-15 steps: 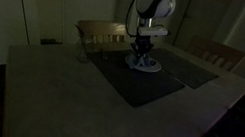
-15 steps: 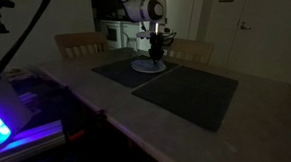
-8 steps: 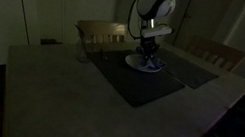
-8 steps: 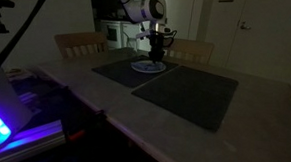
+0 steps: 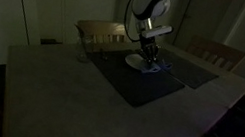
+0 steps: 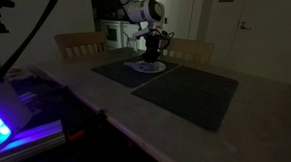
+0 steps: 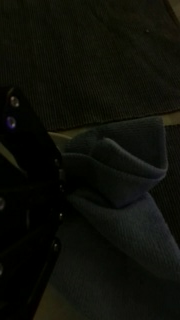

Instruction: Use the blue towel to wipe the white plate

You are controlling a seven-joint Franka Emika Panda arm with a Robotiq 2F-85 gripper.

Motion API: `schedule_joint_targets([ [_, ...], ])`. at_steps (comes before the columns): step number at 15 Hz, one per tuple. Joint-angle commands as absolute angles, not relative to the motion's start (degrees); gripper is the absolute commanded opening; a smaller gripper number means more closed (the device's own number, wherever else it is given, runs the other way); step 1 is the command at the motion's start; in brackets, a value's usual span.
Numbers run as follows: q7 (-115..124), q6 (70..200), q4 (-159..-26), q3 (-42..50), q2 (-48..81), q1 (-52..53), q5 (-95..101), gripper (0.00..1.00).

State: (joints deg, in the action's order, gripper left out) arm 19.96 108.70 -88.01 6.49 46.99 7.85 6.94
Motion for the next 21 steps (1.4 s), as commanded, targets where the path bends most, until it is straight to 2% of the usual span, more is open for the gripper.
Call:
schedule_joint_targets([
  [1, 16.9, 105.0, -84.5, 4.5, 49.4, 6.5, 6.1, 0.02],
  [9, 16.1, 98.0, -79.5, 2.2, 52.3, 3.9, -1.0, 0.02],
  [21, 16.2, 107.8, -80.9, 0.3, 51.1, 0.4, -14.3, 0.02],
])
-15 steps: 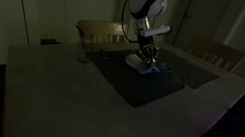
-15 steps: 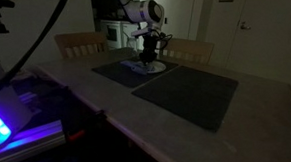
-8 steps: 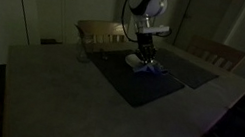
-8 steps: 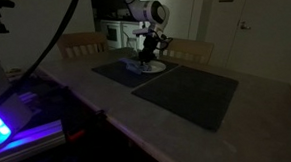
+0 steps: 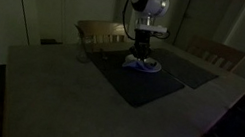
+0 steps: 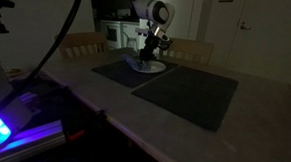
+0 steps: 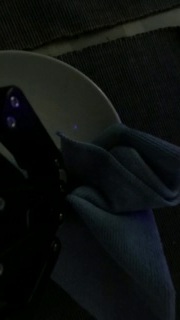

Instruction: Use the blue towel to wipe the white plate

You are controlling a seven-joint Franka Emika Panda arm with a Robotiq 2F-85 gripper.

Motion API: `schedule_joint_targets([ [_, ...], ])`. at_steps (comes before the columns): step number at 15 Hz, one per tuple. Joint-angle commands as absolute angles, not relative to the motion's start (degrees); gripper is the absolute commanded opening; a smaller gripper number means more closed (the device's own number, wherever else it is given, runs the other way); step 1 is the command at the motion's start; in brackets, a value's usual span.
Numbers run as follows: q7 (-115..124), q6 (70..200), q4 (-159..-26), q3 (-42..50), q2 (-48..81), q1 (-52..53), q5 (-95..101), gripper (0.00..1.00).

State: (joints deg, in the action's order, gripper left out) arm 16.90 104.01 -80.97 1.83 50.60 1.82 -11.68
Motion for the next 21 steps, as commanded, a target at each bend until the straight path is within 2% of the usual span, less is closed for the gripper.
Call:
schedule_joint_targets([
  [1, 16.2, 109.3, -81.3, 0.3, 50.9, 0.4, -14.9, 0.02],
  [7, 19.8, 121.3, -83.1, 2.9, 49.8, 3.2, -11.7, 0.02],
  [10, 23.2, 122.7, -82.8, 5.1, 49.8, 5.1, -7.1, 0.02],
  [16, 28.3, 112.5, -80.9, 8.9, 50.6, 8.5, 3.5, 0.02],
  [21, 22.0, 105.6, -80.3, 6.0, 51.0, 7.0, 4.7, 0.02],
])
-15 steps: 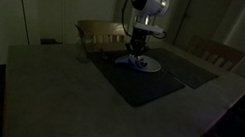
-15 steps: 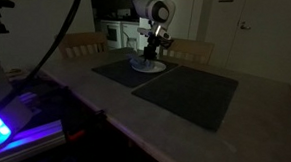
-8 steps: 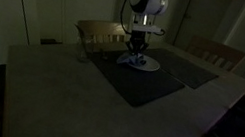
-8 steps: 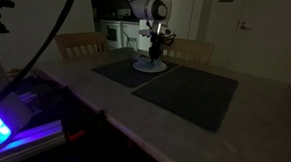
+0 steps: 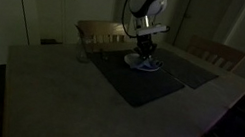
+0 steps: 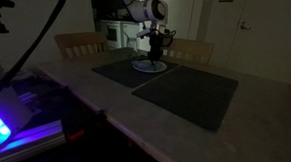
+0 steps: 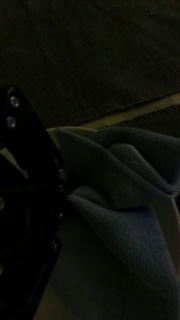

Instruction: Use the blue towel to wipe the white plate

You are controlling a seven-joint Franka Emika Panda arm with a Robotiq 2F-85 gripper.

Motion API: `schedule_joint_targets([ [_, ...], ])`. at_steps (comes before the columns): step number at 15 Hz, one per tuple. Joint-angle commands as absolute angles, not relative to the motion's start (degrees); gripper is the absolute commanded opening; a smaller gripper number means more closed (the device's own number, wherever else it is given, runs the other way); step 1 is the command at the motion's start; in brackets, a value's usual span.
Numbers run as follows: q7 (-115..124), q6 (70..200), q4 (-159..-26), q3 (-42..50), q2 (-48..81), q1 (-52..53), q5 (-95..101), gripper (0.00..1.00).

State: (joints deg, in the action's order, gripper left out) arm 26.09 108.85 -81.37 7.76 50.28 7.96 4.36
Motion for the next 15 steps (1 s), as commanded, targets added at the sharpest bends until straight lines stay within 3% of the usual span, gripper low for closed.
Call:
schedule_joint_targets([
  [1, 20.4, 105.4, -80.4, 5.3, 50.9, 6.7, 4.2, 0.02],
  [15, 4.6, 110.2, -80.9, -4.7, 46.8, 3.9, -7.8, 0.02],
])
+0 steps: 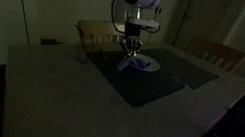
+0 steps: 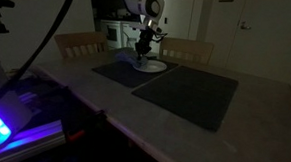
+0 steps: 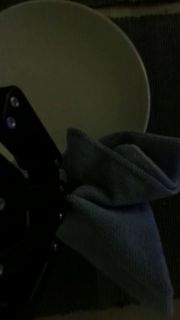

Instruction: Use the blue towel to wipe the white plate

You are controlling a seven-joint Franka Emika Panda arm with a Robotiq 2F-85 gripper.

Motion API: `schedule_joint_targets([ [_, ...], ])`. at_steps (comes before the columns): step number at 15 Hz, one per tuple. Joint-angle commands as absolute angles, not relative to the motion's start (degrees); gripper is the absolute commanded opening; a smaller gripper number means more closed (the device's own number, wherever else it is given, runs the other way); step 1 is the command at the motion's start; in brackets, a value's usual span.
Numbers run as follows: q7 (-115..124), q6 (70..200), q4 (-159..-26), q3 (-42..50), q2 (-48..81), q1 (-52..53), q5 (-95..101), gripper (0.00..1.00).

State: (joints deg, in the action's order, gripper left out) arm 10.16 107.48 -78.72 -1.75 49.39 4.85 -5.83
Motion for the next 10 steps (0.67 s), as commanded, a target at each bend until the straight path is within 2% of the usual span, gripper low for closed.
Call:
schedule_joint_targets([
  [1, 2.7, 111.3, -81.5, -5.7, 46.1, 4.2, -8.3, 0.02],
  [10, -13.8, 127.2, -86.0, -11.7, 47.7, 6.8, -6.4, 0.02],
])
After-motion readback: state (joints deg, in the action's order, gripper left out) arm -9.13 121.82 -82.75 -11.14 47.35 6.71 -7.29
